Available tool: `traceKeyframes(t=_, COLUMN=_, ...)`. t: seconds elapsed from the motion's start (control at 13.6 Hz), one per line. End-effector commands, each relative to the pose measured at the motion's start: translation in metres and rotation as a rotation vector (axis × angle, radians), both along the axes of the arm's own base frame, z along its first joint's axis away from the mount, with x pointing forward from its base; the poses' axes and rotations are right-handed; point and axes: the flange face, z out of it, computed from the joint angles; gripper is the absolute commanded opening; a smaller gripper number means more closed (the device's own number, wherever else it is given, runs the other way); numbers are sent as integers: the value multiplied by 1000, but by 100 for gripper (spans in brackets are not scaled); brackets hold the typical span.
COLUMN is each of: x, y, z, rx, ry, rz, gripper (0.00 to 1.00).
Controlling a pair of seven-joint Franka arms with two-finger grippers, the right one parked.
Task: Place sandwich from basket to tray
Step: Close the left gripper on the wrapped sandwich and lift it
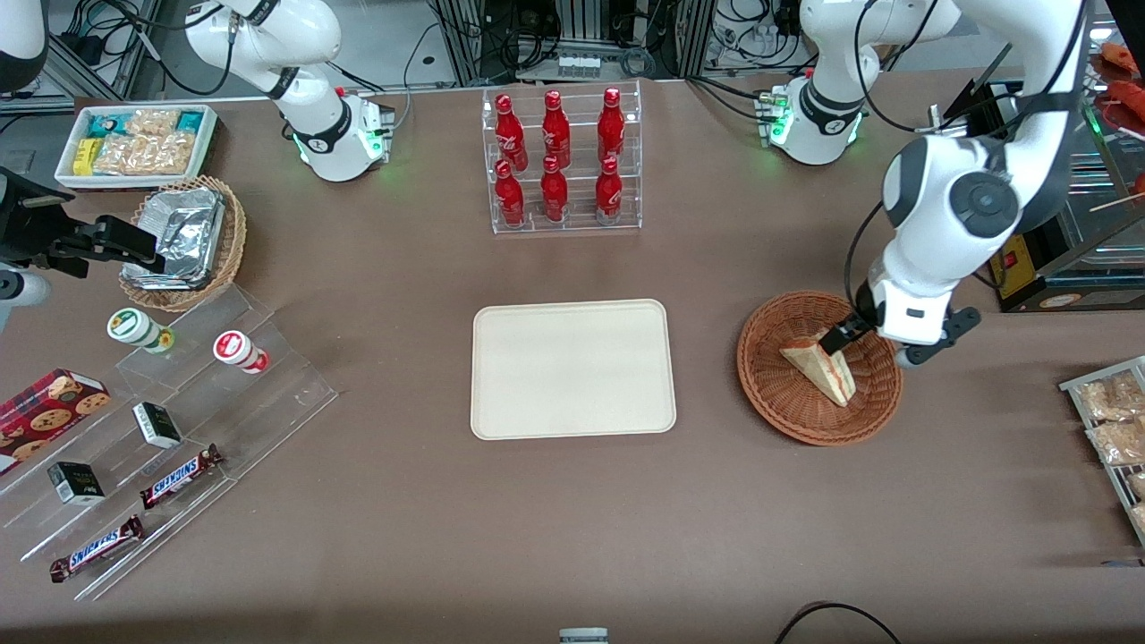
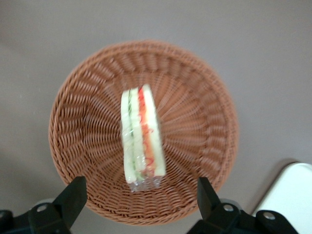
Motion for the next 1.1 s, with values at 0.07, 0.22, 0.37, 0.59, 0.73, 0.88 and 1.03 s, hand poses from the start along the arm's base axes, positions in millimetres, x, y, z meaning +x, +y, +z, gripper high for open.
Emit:
traceKeyframes(t=0.07, x=4, y=-3, z=-44, rx=-6, ry=33, rz=19, gripper=100)
traceKeyframes(t=0.22, x=6, y=-4, z=-60, rx=-10, ry=34, rz=21, gripper=100)
traceKeyframes(t=0.37, x=8, y=-4, z=-78, rx=-14, ry=36, rz=23, gripper=100)
traceKeyframes(t=0.59, x=10, y=-1, z=-85, rx=-15, ry=44, rz=34, gripper=33)
traceKeyframes(t=0.73, x=13, y=-2, z=-83, rx=-16, ry=39, rz=31, gripper=0)
traceKeyframes(t=0.88, x=16, y=-1, z=-76, rx=-17, ry=30, rz=28, gripper=0)
traceKeyframes(t=1.03, x=25, y=-3, z=-44, rx=-7, ry=32, rz=19, gripper=0)
